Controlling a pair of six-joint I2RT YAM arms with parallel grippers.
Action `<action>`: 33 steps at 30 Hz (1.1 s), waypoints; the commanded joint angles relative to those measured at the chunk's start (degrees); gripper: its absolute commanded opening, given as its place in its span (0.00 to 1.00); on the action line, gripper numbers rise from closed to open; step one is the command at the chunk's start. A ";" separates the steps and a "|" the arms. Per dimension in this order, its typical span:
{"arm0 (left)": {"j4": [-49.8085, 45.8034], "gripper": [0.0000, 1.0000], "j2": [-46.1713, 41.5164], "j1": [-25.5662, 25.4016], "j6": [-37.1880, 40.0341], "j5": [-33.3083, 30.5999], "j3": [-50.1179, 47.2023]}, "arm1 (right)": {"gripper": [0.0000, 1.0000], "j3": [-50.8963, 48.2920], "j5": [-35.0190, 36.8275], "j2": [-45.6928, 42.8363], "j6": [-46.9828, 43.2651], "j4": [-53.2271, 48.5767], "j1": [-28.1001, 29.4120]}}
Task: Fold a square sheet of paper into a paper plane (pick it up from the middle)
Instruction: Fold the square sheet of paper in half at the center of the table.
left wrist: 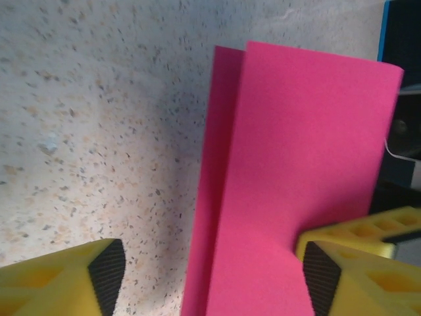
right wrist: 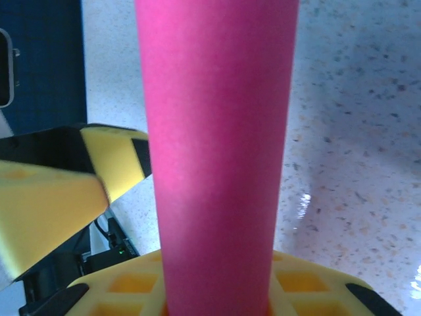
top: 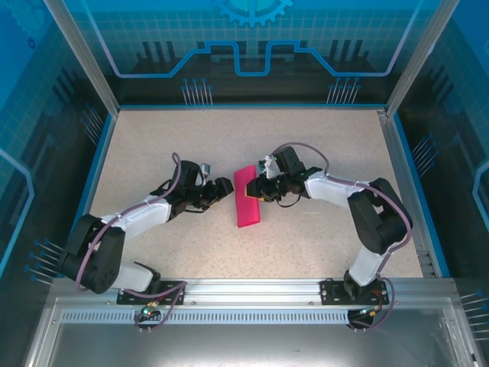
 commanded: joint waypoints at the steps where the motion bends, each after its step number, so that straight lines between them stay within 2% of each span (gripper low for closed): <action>1: 2.70 0.71 2.88 -1.89 -1.15 1.48 1.22 | 0.29 -0.47 1.01 2.61 -1.69 -2.40 -0.74; 6: 2.16 0.65 5.92 -3.46 -1.22 0.34 2.78 | 0.31 0.17 6.26 4.55 -4.10 -7.51 -0.82; 12: 1.22 0.63 7.14 -4.25 -1.11 -2.09 3.24 | 0.37 0.91 12.00 5.46 -5.15 -12.21 -0.99; 24: -0.38 0.64 6.90 -5.07 -0.31 -4.37 3.57 | 0.56 3.58 20.34 3.55 -6.24 -20.06 0.12; 27: -0.62 0.64 6.79 -5.22 -0.63 -5.11 3.49 | 0.57 4.19 21.16 3.82 -6.43 -21.37 0.17; 33: 0.21 0.64 6.84 -5.54 -2.83 -5.70 2.87 | 0.49 3.64 21.06 5.27 -5.98 -21.78 0.15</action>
